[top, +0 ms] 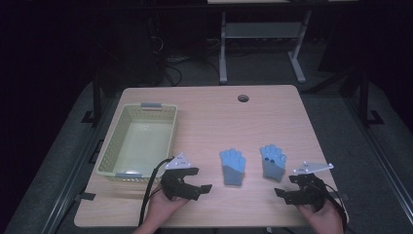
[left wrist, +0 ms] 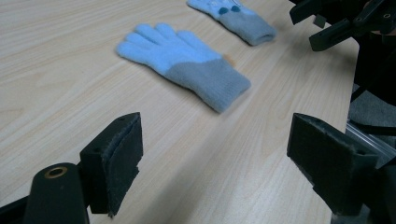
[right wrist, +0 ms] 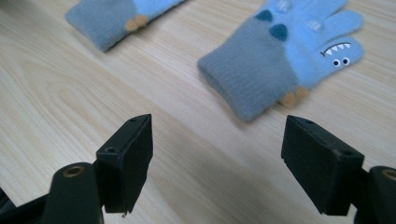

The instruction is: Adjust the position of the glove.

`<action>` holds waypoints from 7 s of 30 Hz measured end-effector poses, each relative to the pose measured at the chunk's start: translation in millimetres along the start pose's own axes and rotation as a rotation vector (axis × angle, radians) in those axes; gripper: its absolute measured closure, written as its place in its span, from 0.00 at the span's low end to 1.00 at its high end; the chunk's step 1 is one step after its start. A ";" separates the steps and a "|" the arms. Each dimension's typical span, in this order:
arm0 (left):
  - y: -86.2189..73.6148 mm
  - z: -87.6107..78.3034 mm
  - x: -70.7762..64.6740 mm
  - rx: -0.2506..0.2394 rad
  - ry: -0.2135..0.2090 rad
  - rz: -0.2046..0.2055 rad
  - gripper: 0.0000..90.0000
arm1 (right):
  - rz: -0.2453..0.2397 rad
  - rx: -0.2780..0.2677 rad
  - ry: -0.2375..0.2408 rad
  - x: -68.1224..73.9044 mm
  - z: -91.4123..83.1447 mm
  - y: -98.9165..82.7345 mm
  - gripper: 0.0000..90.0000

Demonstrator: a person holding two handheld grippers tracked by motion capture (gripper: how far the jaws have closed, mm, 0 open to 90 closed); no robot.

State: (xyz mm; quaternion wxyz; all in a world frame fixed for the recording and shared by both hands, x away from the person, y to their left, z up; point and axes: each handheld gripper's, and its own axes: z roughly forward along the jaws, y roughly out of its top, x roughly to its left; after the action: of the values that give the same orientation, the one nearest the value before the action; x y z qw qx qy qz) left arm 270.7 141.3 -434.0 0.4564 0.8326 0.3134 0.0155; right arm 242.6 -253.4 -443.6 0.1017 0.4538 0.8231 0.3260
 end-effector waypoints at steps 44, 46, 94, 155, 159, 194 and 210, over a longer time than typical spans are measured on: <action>-0.4 -3.8 4.8 -0.045 0.003 -0.013 0.20 | -0.030 0.190 0.010 -30.9 21.6 108.1 0.39; -0.2 -4.1 5.5 -0.043 0.003 -0.013 0.20 | -0.023 0.213 -0.004 -33.7 27.4 110.5 0.42; -2.2 -7.4 9.4 -0.069 0.002 -0.040 0.22 | -0.036 0.312 -0.105 -27.8 56.4 104.9 0.92; -4.5 -8.9 8.7 -0.074 -0.001 -0.044 0.22 | -0.157 0.229 0.070 77.0 76.5 146.2 0.90; -4.6 -8.8 8.6 -0.075 0.000 -0.044 0.22 | -0.145 0.241 0.063 77.7 81.6 143.9 0.89; -5.1 -7.0 9.3 -0.064 -0.052 -0.065 0.32 | -0.115 0.245 0.078 75.0 108.9 133.2 0.82; 2.1 7.6 5.5 -0.031 -0.079 -0.136 0.34 | 0.047 0.126 0.126 54.5 82.0 118.6 0.45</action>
State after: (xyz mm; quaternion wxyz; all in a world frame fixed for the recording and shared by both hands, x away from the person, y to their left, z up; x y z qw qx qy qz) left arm 278.5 137.8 -438.2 0.4814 0.8022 0.3506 -0.0433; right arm 330.4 -128.1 -424.9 0.0132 0.4570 0.8359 0.3036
